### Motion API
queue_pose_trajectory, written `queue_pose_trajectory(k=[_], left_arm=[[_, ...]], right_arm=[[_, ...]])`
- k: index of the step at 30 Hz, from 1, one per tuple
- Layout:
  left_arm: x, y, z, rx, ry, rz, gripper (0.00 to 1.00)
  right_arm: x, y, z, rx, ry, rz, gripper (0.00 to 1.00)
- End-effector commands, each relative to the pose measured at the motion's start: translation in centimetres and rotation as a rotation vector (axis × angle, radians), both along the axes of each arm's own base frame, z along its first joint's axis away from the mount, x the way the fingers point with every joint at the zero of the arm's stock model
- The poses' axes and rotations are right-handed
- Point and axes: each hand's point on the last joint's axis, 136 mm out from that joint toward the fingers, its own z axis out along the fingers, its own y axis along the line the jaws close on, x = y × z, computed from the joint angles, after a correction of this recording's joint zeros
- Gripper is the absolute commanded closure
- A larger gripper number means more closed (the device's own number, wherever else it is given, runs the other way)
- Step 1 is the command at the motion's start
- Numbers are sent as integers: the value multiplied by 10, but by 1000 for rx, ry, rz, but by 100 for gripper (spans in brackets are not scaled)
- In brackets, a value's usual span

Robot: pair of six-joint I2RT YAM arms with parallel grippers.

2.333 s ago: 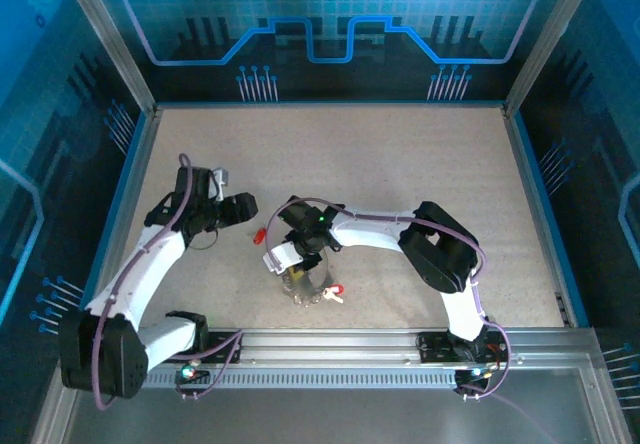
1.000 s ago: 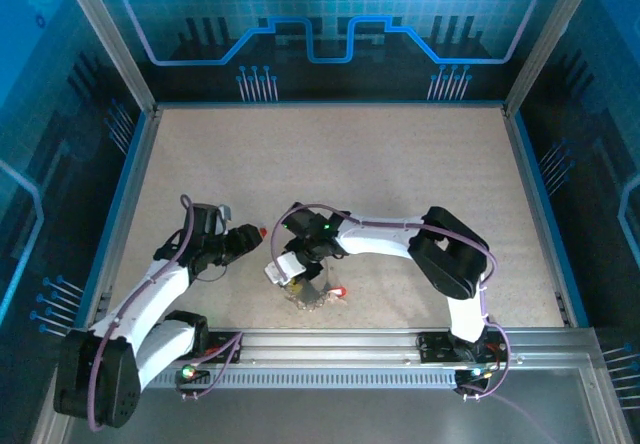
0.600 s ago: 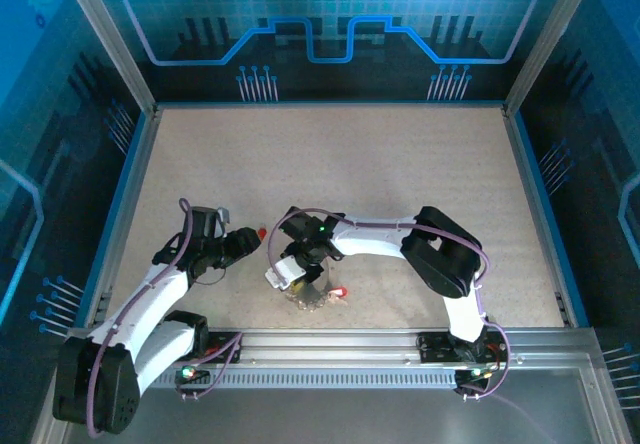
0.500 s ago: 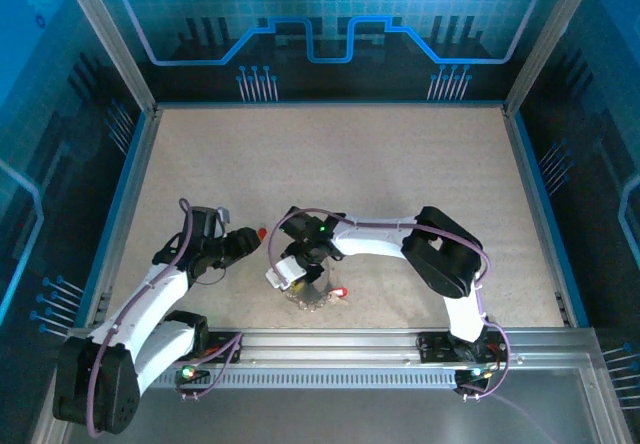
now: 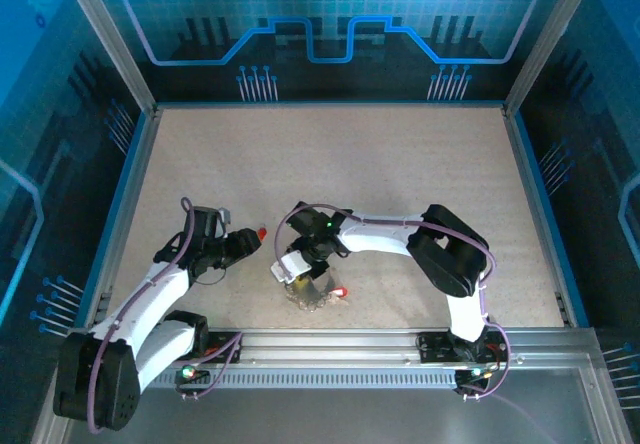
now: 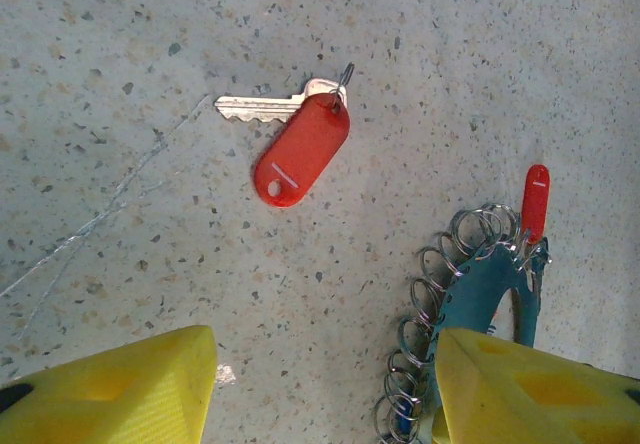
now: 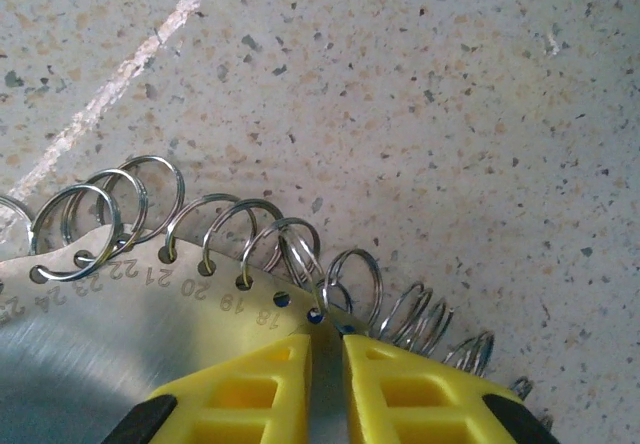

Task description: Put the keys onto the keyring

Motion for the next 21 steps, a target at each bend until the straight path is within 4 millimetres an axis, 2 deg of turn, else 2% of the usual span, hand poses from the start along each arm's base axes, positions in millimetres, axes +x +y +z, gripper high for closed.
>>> queue_pose_trajectory(k=[1,6,21], left_arm=[[-2,-3,-3,-2,-1,-21,39],[-3,-1,-4,8,1,-17,40],[-5,-2,-7,-2,3,-14,40]], right_arm=[[-5,1,6,27,35,-6,82],[-7,3,7,27,57,-4,77],[-14,7,1,16,105,-4,73]])
